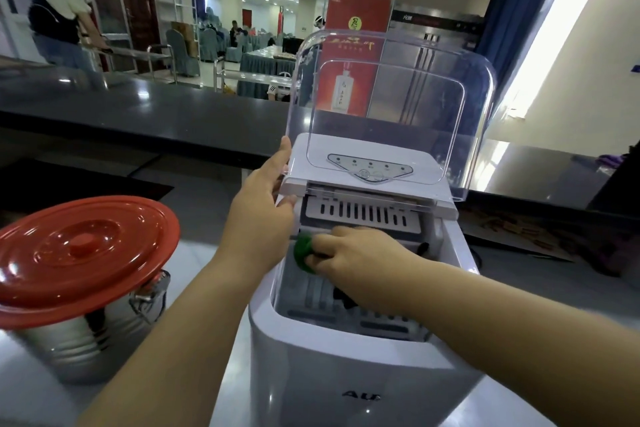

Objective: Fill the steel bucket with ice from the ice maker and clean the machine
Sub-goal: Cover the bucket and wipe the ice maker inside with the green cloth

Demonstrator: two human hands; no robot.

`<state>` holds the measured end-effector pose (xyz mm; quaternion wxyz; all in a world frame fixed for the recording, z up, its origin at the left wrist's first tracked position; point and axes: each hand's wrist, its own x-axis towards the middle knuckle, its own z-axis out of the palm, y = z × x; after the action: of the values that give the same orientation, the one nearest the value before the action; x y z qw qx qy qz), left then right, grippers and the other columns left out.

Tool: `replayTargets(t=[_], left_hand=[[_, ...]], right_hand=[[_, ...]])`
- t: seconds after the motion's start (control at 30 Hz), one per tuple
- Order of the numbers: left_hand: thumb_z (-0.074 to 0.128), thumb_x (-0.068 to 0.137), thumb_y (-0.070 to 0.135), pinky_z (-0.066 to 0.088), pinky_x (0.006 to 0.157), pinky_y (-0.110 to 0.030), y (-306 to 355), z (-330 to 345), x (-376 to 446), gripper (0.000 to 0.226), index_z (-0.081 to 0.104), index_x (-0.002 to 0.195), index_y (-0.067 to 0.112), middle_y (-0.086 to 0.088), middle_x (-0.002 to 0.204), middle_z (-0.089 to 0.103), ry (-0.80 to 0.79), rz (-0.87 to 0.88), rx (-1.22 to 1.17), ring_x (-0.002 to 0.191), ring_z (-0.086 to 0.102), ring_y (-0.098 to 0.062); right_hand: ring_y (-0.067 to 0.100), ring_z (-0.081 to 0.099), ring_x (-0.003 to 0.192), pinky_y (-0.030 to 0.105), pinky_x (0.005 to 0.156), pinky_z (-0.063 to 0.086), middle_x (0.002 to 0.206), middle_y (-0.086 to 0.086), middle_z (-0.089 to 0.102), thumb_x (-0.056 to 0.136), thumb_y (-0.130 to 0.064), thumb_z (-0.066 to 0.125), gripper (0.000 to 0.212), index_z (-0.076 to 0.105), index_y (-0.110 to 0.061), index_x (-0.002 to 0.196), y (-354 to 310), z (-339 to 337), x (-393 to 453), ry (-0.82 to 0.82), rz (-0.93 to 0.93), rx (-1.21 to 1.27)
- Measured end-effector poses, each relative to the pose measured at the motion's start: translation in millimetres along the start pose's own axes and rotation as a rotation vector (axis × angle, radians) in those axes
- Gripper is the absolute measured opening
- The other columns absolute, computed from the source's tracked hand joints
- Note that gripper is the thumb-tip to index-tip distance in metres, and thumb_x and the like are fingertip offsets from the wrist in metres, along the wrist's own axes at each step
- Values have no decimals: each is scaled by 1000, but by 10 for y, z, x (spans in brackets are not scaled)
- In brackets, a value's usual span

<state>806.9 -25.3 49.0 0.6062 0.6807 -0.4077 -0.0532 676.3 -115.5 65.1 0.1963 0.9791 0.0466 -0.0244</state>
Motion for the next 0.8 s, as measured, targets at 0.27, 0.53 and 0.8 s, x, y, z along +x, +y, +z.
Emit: replayTargets(t=[0.27,0.53,0.8], left_hand=[[50,94,3,35,94,-18,35,-15,-23,71,26,139,52,8,139,46,-17,-12,3,124,44,-7],[49,94,1,35,80,-4,51,-9,-29,69,29,140,49,13,129,48,-2,-25,-10,119,46,-5],[48,94,1,36,85,-7,50,-22,-37,70,28,142,47,8,136,48,-10,-29,-3,123,47,-8]], right_hand=[[26,45,113,34,83,47,133,4,41,90,-10,55,49,45,-16,137,-31,18,-56,-126,-28,54],[24,44,109,38,80,52,132,2,42,92,-10,50,49,42,-21,139,168,-92,-283,-125,48,-5],[27,51,110,34,77,46,130,4,46,93,-7,46,51,40,-19,142,74,74,-135,-206,25,13]])
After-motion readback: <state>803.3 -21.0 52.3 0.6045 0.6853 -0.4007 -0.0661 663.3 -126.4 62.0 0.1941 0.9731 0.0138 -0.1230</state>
